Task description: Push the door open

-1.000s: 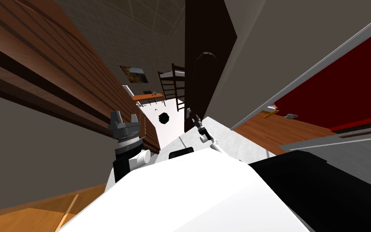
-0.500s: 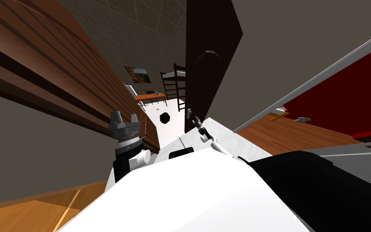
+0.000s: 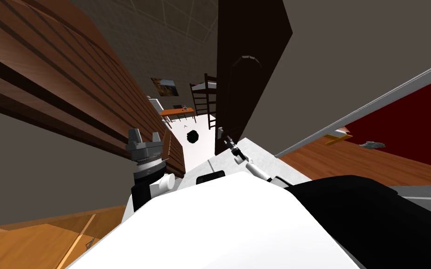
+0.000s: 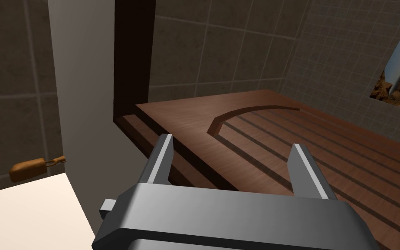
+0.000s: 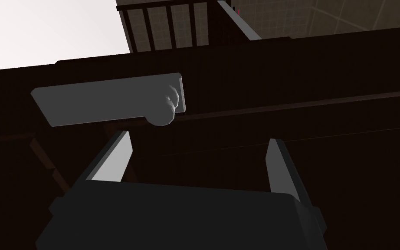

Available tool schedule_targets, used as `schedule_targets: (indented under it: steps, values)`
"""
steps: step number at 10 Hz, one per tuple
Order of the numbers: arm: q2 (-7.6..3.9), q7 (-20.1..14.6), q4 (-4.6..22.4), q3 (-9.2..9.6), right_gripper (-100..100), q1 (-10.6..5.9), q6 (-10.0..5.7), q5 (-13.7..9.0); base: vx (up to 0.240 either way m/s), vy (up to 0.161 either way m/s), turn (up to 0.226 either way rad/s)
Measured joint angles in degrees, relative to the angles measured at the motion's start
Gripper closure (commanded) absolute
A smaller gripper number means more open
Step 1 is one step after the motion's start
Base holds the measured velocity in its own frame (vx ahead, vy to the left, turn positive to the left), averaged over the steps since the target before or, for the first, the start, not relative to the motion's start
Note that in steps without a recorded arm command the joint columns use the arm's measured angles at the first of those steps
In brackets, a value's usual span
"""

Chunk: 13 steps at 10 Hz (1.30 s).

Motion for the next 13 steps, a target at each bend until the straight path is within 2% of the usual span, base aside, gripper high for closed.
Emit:
schedule_targets:
  steps: [1, 4, 6, 10, 11, 13]
  values:
    - [-0.80, -0.3, 2.1, 0.64, -100, -0.93, -0.26, -0.2, 0.047, -0.092, 0.093]
    - [-3.31, -0.9, 4.9, 1.88, -100, -2.13, 0.42, -1.1, 0.046, -0.072, 0.077]
    - [-4.01, -1.3, 7.3, 2.55, -100, -3.22, -0.15, -1.3, 0.028, -0.046, 0.070]
    - [-6.43, -2.0, 12.1, 4.23, -100, -5.30, -0.32, -2.1, 0.043, -0.066, 0.067]
    - [-6.49, -2.0, 12.2, 4.26, -100, -5.35, -0.28, -2.1, 0.096, 0.007, 0.053]
    - [-5.88, -1.8, 12.9, 3.88, -100, -5.82, -0.07, -2.0, 0.164, 0.015, 0.056]
